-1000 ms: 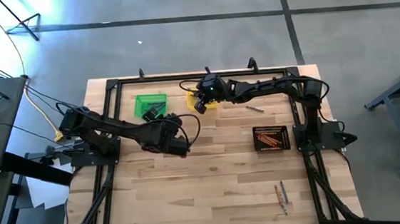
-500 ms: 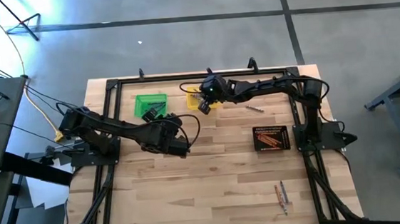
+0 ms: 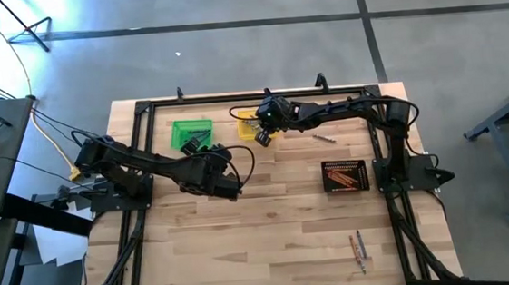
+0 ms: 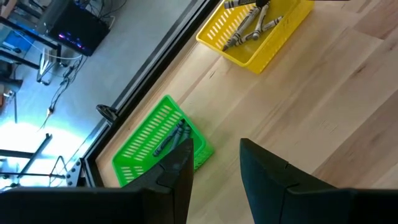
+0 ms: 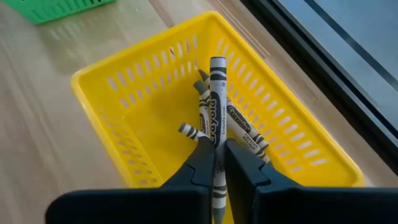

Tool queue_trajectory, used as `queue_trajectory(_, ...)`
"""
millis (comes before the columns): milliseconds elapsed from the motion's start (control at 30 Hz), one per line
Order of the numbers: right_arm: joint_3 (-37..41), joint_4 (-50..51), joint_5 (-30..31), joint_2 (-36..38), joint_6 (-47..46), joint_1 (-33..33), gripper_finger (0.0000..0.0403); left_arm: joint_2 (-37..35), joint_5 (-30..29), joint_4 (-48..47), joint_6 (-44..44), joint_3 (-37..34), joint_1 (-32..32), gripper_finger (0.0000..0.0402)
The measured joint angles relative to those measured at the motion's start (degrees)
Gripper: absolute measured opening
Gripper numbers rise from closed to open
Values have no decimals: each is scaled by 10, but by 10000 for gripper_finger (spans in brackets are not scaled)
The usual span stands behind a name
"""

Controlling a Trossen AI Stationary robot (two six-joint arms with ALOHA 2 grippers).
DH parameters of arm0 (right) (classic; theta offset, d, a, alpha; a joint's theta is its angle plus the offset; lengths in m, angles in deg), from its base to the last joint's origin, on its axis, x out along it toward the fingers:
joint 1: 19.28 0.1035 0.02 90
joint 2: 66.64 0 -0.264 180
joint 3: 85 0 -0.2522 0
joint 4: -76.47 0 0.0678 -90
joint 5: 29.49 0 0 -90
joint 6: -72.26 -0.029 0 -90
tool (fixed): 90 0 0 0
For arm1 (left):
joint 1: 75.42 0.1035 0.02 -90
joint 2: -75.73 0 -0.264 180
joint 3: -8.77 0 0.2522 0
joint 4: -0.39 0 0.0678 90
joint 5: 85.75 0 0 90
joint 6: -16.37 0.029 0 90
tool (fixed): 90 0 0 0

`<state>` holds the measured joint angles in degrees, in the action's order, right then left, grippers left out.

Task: Sort crayons
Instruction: Put the gray crayon into the yellow bin, then put the blue crayon into the green bin

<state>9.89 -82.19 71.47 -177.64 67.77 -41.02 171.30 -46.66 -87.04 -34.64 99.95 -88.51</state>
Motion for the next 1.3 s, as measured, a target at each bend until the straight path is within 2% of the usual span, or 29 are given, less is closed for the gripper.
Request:
queue_trajectory(467, -3, 16, -3, 4, 0, 0, 95, 0, 0, 0, 0, 0, 0, 115)
queue_trajectory(700, -78, 218, -27, 72, 26, 3, 109, 0, -2, 3, 0, 0, 0, 115)
queue_trajectory(833, -104, 344, -83, 125, 32, 25, 109, 0, -7, 4, -1, 0, 0, 115)
queue_trajectory(933, -104, 466, -114, 163, 1, 59, 110, 0, -13, 5, -1, 0, 0, 115)
queue_trajectory(1067, -103, 628, -107, 197, -80, 142, 110, 0, -15, 6, 1, 0, 0, 115)
queue_trajectory(1300, -103, 729, -94, 225, -315, 316, 110, 0, -15, 5, 1, 0, 0, 115)
